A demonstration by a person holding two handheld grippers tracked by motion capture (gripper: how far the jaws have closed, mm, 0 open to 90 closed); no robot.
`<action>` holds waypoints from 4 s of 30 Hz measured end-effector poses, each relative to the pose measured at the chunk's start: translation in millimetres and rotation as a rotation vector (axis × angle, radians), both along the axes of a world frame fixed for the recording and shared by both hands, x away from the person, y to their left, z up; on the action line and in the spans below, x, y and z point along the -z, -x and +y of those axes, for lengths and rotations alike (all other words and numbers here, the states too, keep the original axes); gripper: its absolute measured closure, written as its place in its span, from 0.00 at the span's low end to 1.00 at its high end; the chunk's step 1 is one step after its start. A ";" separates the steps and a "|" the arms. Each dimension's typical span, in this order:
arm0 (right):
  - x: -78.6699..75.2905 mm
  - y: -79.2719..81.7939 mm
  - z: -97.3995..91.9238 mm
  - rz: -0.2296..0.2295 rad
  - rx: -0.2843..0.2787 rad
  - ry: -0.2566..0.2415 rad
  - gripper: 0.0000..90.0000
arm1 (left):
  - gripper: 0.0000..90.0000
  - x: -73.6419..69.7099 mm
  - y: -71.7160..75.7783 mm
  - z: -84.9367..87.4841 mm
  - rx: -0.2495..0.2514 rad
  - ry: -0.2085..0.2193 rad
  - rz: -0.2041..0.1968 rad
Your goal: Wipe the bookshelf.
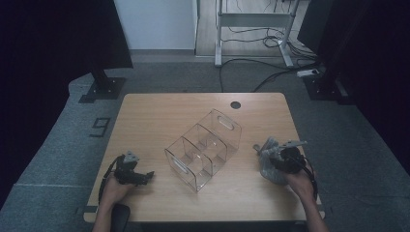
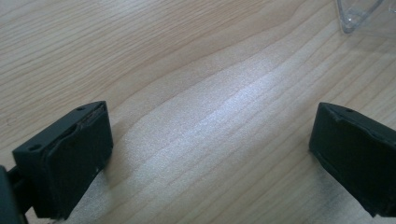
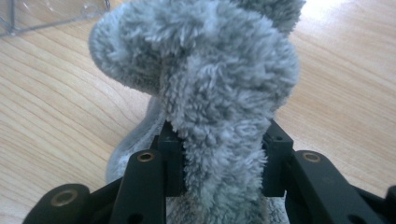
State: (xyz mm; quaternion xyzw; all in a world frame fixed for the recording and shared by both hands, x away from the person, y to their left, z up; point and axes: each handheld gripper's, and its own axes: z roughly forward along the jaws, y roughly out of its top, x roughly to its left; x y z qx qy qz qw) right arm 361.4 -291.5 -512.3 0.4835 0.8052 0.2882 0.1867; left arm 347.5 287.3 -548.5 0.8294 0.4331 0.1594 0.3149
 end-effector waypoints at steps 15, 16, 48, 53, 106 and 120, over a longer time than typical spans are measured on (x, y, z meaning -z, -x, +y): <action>-10.8 3.6 -4.4 -0.031 -0.020 -0.051 0.36 | 0.00 -5.3 -1.1 -0.8 -0.049 0.010 0.036; -14.2 3.8 -4.4 -0.037 -0.028 -0.053 0.34 | 0.00 -6.8 -0.8 -1.0 -0.046 0.009 0.031; -41.2 -50.0 94.2 -0.082 -0.290 -0.151 0.30 | 0.00 -43.0 15.6 -65.4 0.148 0.078 -0.105; -35.0 -57.8 102.9 -0.063 -0.331 -0.154 0.32 | 0.00 -40.7 12.3 -75.3 0.158 0.058 -0.108; -26.0 -0.5 114.2 -0.006 -0.413 -0.106 0.36 | 0.00 -39.1 33.1 -73.4 0.137 0.060 -0.027; -23.0 7.6 121.1 0.013 -0.439 -0.116 0.35 | 0.17 -46.9 32.6 -92.9 0.117 0.026 -0.050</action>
